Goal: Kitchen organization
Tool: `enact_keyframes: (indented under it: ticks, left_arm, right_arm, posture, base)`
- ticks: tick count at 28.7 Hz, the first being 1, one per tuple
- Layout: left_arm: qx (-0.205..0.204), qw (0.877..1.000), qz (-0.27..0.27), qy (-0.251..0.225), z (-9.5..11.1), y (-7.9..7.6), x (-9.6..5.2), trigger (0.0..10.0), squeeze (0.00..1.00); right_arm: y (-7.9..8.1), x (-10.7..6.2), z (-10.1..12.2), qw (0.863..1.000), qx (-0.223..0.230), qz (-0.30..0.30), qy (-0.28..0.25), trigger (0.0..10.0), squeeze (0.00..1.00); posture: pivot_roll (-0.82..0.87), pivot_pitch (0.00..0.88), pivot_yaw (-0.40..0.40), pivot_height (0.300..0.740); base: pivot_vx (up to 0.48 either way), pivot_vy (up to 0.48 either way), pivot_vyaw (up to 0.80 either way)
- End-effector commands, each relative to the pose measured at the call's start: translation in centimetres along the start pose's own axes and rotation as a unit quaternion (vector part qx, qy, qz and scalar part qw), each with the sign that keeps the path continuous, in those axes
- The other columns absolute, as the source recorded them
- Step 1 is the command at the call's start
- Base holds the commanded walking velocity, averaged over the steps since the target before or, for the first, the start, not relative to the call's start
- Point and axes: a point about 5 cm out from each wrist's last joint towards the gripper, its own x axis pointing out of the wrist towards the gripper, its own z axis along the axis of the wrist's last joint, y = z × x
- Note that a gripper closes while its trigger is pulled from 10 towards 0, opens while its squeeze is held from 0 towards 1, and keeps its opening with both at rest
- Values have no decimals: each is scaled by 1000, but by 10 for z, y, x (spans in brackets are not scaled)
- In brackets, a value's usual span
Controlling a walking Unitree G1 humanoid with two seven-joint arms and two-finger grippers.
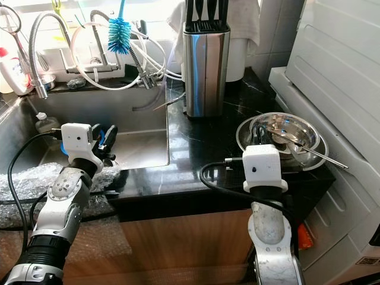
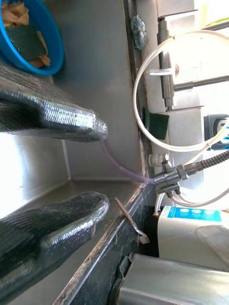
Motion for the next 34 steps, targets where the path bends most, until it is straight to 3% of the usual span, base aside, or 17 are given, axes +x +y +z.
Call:
enact_keyframes:
  ticks: [1,4,12,16,19,21,24,27,29,31,34]
  left_arm:
    - [2,1000,2,-11,5,1,4,10000,0]
    - [-5,1000,5,-15,6,1,4,10000,0]
    - [-21,1000,13,-19,7,0,5,10000,0]
    - [-34,999,16,-19,7,-1,6,10000,0]
    - [-34,999,16,-19,7,-1,6,10000,0]
    - [-41,999,16,-19,7,-3,5,10000,0]
    - [-52,998,19,-19,8,-1,5,10000,0]
    - [-71,997,26,-19,10,4,6,10000,0]
    - [-75,997,29,-20,11,7,7,10000,0]
    - [-84,996,29,-21,13,8,7,10000,0]
    - [-97,995,29,-22,14,8,7,10000,0]
  right_arm:
    - [-1,4,14,1000,12,-2,-24,10000,0]
    - [-1,16,40,997,30,-1,-68,10000,0]
    - [3,31,75,990,65,25,-126,10000,0]
    - [11,37,78,982,138,53,-117,10000,0]
    - [11,37,79,982,140,54,-115,10000,0]
    - [21,43,76,958,266,75,-76,10000,0]
    - [28,46,75,932,347,89,-55,10000,0]
    - [37,48,69,884,455,109,-19,10000,0]
    - [38,49,66,872,477,106,-11,10000,0]
    - [41,49,63,847,520,113,2,10000,0]
    - [43,49,60,823,557,111,10,10000,0]
  posture:
    - [-96,0,52,740]
    - [-97,0,52,740]
    - [-92,0,45,740]
    - [-86,0,43,740]
    - [-86,0,43,740]
    - [-75,0,39,740]
    - [-69,0,37,740]
    - [-59,0,36,740]
    - [-53,0,37,740]
    - [-51,0,37,740]
    - [-49,0,38,740]
  base:
    - [0,0,0]
    - [0,0,0]
    - [0,0,0]
    - [0,0,0]
    - [0,0,0]
    - [0,0,0]
    - [0,0,0]
    - [0,0,0]
    - [0,0,0]
    - [0,0,0]
    - [0,0,0]
